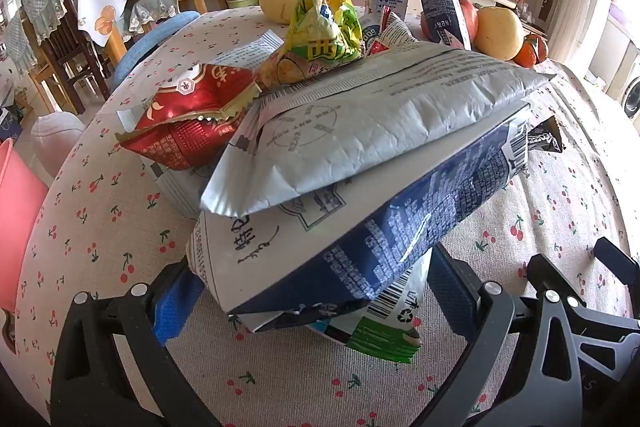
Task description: Collect trash
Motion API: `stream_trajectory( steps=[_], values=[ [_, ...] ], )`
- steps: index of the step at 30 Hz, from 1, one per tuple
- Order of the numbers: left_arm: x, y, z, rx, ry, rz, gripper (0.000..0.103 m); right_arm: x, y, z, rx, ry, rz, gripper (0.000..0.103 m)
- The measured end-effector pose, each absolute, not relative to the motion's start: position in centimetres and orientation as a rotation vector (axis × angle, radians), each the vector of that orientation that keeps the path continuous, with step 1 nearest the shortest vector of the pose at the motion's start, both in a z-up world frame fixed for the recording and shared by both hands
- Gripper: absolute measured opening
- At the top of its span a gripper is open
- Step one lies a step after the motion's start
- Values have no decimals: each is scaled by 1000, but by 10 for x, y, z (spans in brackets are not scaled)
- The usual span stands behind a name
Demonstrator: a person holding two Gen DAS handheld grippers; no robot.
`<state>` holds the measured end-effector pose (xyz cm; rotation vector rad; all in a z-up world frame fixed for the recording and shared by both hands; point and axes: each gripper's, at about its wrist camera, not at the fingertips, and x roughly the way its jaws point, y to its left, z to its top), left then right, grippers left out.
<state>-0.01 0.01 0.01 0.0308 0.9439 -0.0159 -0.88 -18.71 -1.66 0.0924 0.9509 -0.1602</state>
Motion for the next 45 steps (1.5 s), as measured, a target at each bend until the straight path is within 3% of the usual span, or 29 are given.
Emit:
stream_trajectory(
  steps=[18,45],
  values=[
    [-27,1,2,32,947,-8,99,-22,-188,-14,79,956,-184,99],
    [-144,42,99,21,646,-49,99,-152,-151,82,-5,441,-164,99]
  ],
)
